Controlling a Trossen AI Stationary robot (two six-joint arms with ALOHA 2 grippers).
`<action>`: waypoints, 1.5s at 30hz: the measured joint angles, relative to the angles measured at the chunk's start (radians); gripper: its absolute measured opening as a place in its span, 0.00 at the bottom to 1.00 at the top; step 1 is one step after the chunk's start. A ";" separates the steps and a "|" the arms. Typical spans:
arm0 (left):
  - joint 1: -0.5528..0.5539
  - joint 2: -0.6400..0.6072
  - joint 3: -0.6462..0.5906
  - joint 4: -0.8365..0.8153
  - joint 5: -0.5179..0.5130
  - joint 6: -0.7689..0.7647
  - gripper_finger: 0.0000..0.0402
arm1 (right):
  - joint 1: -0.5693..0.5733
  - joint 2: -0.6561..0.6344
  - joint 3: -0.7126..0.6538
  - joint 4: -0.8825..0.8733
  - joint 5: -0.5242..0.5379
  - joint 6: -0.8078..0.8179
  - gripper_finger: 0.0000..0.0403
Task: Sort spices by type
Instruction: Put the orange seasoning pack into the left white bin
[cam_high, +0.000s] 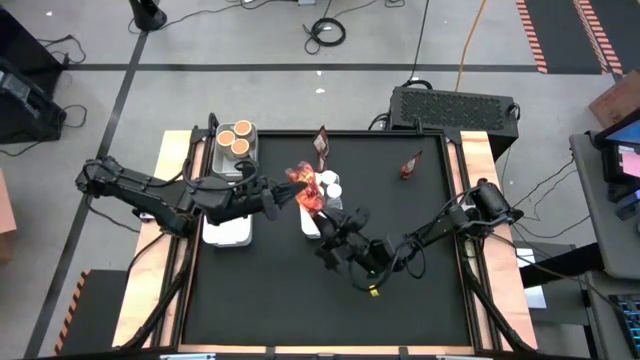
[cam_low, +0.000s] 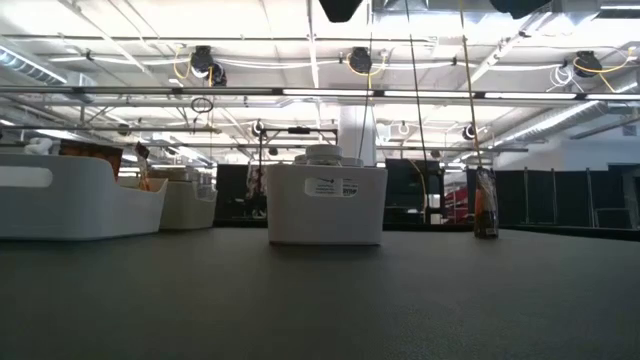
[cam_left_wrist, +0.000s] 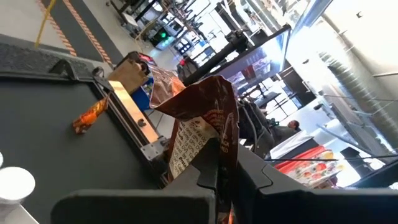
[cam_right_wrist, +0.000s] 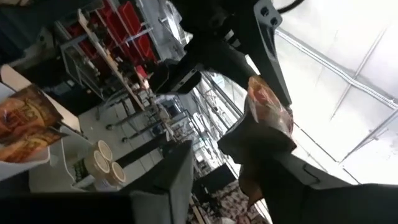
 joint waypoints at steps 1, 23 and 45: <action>0.004 -0.001 0.000 0.000 0.000 0.008 0.05 | 0.002 0.000 0.000 0.000 0.012 -0.008 0.39; 0.032 -0.020 0.000 -0.019 0.006 0.029 0.05 | 0.028 0.000 0.002 0.057 0.036 0.020 0.02; 0.033 -0.018 0.000 -0.031 0.000 0.028 0.05 | 0.005 0.000 0.002 0.112 -0.046 0.020 0.00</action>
